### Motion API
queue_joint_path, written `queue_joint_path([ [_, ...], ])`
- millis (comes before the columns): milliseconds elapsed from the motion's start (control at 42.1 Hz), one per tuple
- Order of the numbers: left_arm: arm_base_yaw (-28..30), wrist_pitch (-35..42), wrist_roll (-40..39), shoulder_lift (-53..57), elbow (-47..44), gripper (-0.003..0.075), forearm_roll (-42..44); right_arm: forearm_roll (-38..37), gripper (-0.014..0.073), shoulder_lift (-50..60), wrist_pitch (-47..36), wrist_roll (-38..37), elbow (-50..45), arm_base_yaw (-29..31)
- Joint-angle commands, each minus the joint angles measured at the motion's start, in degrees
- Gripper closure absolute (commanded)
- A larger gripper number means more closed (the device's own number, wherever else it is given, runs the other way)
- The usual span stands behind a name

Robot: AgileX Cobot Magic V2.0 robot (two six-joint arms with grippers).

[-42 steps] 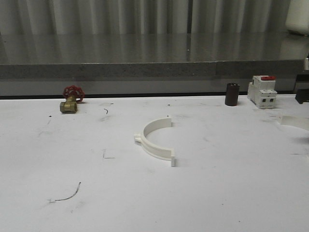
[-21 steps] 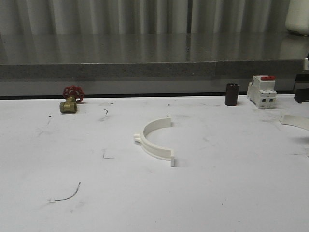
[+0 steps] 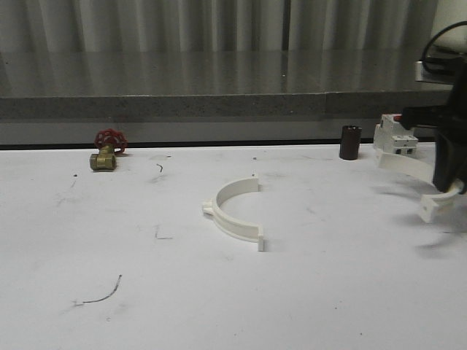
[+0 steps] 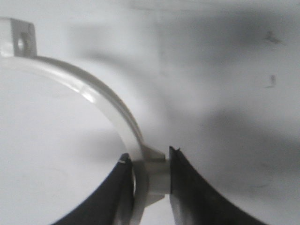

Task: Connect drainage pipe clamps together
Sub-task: 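Carry the clamp with the right gripper toward the placed half-ring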

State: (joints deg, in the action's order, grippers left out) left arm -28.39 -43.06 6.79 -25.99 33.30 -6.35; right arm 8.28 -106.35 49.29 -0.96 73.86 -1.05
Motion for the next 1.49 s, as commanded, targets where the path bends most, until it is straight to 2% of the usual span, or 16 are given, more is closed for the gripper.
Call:
queue_joint_path([
  [0, 0.0, 4.3, -0.1, -0.3, 1.5, 0.0471, -0.7, 1.1, 0.0409, 3.4, -0.1, -3.7, 2.0, -3.5],
  [214, 0.0, 4.3, -0.1, -0.3, 1.5, 0.0471, -0.7, 0.2, 0.0409, 3.4, -0.2, -11.9, 3.6, -11.5],
  [427, 0.0, 4.3, -0.1, -0.3, 1.5, 0.0471, -0.4, -7.5, 0.0407, 0.8, 3.9, -22.2, 9.6, -19.1],
  [546, 0.0, 3.1, -0.1, -0.3, 1.5, 0.0471, 3.8, -9.5, 0.0407, -1.8, 5.9, -24.8, 13.5, -21.2],
  [807, 0.0, 3.0, -0.1, -0.3, 1.5, 0.0471, 4.4, -13.1, 0.0407, -4.7, 4.4, -29.4, 15.2, -21.9],
  [1471, 0.0, 3.0, -0.1, -0.3, 1.5, 0.0471, 4.4, -10.6, 0.0407, -8.6, 1.3, -29.4, 16.4, -22.0],
])
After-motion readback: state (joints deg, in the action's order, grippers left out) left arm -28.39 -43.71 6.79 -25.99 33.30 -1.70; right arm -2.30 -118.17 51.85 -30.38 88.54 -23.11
